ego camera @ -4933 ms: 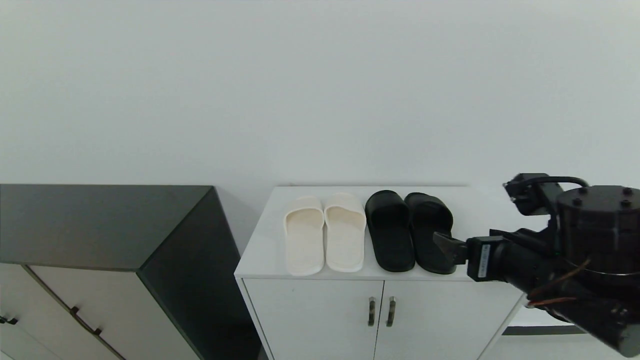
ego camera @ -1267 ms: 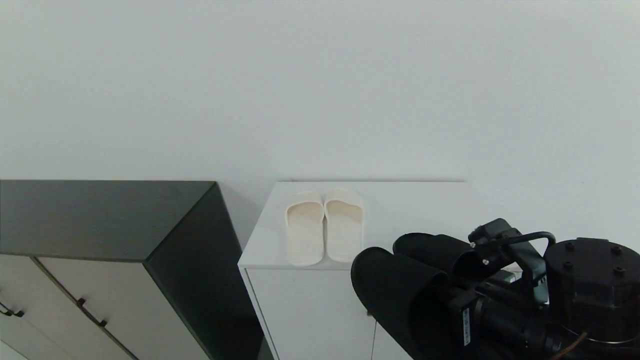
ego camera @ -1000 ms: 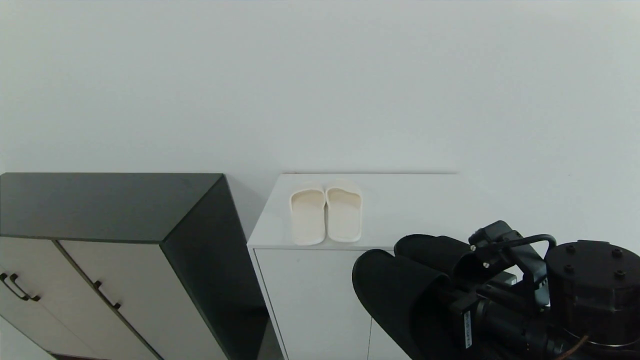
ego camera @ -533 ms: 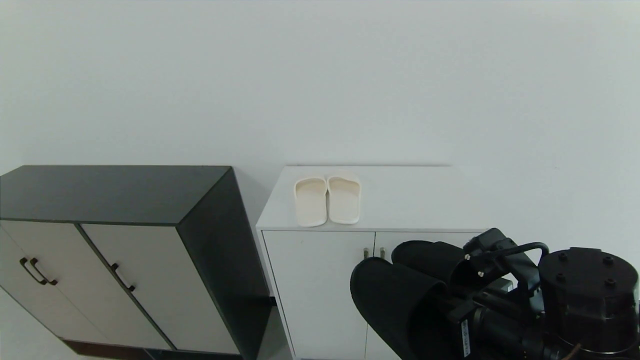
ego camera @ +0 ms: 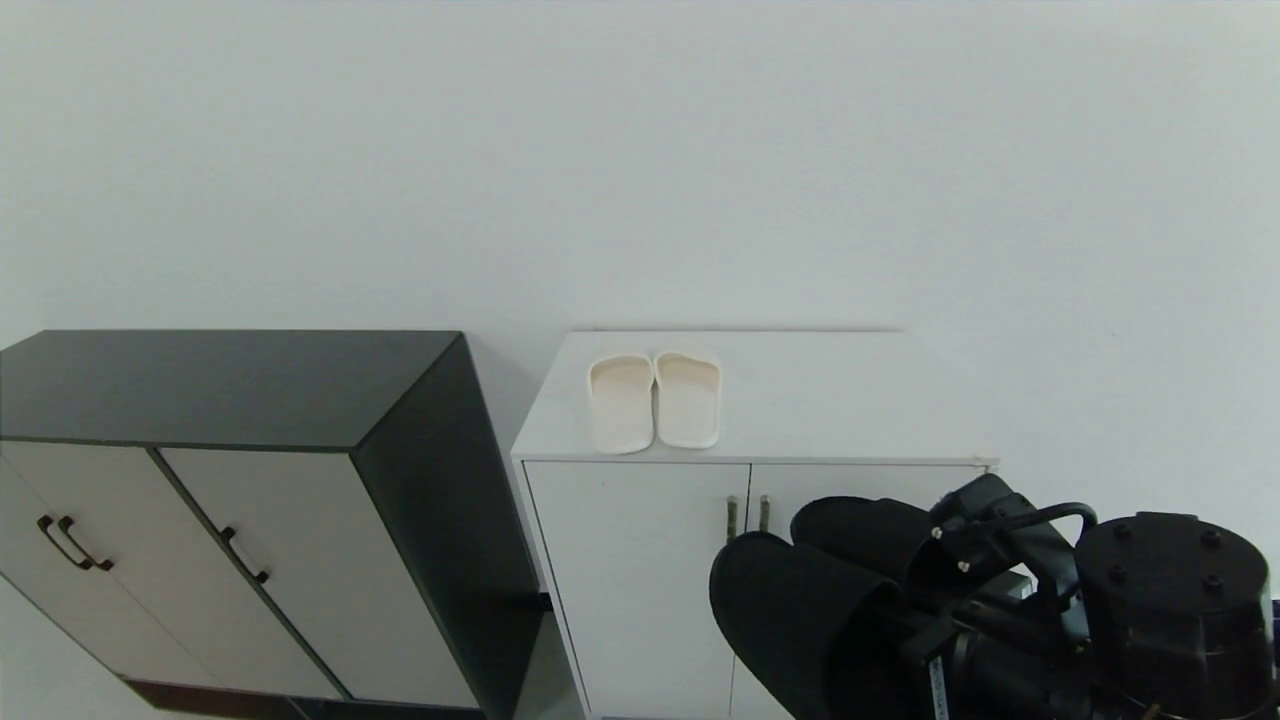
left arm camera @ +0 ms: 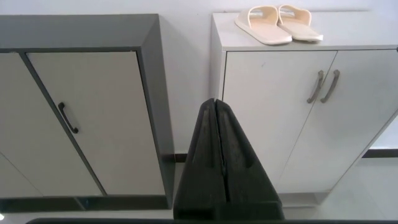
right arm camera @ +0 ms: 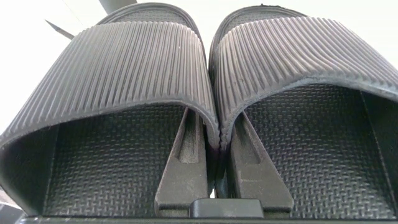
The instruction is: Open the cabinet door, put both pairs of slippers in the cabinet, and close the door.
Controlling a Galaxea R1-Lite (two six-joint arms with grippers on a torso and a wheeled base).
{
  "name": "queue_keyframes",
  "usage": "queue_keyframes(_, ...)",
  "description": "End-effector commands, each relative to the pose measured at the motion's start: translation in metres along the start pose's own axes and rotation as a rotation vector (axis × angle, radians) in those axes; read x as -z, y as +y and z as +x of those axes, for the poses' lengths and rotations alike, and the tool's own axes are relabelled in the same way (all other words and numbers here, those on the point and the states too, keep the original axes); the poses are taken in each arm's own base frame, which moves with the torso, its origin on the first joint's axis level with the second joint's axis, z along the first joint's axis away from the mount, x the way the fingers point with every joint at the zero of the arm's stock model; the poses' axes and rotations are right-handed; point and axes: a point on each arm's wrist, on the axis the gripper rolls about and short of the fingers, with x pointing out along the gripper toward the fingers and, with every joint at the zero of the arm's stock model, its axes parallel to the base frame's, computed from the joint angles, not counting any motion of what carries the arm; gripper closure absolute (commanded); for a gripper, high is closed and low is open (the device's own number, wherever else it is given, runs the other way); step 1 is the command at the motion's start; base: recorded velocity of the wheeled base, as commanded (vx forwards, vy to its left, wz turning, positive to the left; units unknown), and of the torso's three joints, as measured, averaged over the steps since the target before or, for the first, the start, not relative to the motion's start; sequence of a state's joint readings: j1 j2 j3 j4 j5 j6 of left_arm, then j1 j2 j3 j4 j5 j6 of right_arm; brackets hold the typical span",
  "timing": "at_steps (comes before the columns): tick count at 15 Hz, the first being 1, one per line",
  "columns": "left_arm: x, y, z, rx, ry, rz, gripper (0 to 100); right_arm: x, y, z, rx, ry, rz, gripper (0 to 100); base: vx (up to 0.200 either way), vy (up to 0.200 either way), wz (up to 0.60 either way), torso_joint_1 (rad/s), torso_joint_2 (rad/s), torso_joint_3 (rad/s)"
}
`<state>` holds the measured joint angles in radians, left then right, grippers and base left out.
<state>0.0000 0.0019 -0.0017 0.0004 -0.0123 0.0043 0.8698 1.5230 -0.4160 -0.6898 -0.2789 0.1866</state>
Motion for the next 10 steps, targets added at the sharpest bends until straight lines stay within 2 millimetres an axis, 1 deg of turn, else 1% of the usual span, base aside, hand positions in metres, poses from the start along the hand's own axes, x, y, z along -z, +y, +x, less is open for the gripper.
queue_keyframes(1,0.0,0.0,0.0,0.0,-0.001,0.0,100,0.0066,-0.0018,-0.002,0.003,0.021,-0.005,100,0.0,0.0,0.0,0.0,0.0,0.0)
queue_keyframes(5,0.0002,0.0,0.0,0.001,0.001,0.003,100,0.0118,0.0016,-0.0027,-0.014,0.038,-0.018,100,0.0,0.0,0.0,0.0,0.0,0.0)
queue_keyframes(6,0.0002,0.0,0.0,0.001,0.001,0.003,0,0.0125,0.0043,-0.0039,-0.025,0.038,-0.024,100,0.0,0.0,0.0,0.0,0.0,0.0)
queue_keyframes(7,0.0002,0.0,0.0,0.001,0.001,0.002,0,0.0126,0.0049,-0.0041,-0.026,0.038,-0.025,100,0.0,0.0,0.0,0.0,0.0,0.0)
queue_keyframes(10,0.0002,0.0,0.0,0.0,0.001,0.0,0,0.0118,0.0077,-0.0038,-0.039,0.024,-0.025,100,0.0,0.0,0.0,-0.142,0.32,0.176)
